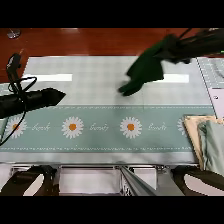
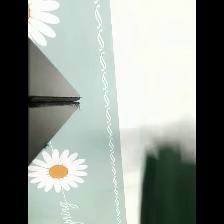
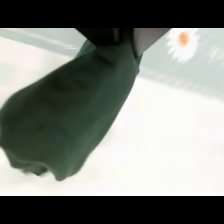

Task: Fold the shirts.

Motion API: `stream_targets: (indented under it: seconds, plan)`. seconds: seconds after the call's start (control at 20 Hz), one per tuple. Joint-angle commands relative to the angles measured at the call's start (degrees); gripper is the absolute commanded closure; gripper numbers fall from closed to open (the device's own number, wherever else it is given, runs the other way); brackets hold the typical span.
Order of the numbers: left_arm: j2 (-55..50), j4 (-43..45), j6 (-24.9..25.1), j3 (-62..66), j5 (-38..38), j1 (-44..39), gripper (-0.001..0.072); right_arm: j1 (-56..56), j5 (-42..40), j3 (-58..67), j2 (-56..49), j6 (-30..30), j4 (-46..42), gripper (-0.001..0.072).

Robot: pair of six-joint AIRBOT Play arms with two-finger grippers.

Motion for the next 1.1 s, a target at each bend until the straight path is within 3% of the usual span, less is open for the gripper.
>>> stream_targets:
  seconds: [0.0, 0.3, 0.6, 0.75, 0.8, 0.85, 0.9, 1.0, 1.05]
  plan:
    - [0.0, -1.2, 0.0, 0.0, -0.3, 0.0, 0.0675, -9.7, 9.6, 3.0, 8.1, 4.9, -8.5, 0.0693]
    - [0.0, -1.3, 0.0, 0.0, -0.5, 0.0, 0.0675, -30.9, 21.4, -0.7, 18.6, 7.6, -22.5, 0.0693]
    - [0.0, -1.2, 0.2, 0.0, 0.4, 0.0, 0.0674, -55.8, 32.3, -16.9, 30.8, 3.1, -33.8, 0.0692]
    - [0.0, -1.2, 0.2, 0.0, 0.5, 0.0, 0.0674, -63.9, 32.2, -27.2, 38.5, 3.4, -38.9, 0.0684]
    - [0.0, -1.2, 0.2, 0.0, 0.4, 0.0, 0.0674, -65.1, 32.2, -30.6, 40.4, 5.3, -42.3, 0.0508]
    - [0.0, -1.2, 0.3, 0.0, 0.1, 0.0, 0.0674, -65.4, 31.2, -32.8, 41.2, 7.1, -45.0, 0.0204]
    - [0.0, -1.2, 1.6, 0.0, -0.7, 0.0, 0.0674, -65.4, 28.7, -32.8, 40.3, 6.8, -44.1, 0.0085]
    - [0.0, -1.2, 5.4, 1.0, -0.4, 1.4, 0.0673, -65.2, 22.3, -26.8, 35.2, 2.5, -31.4, 0.0085]
    - [-0.1, -1.3, 5.1, 2.4, 0.5, 2.8, 0.0674, -65.1, 19.7, -22.7, 31.8, 2.4, -22.4, 0.0142]
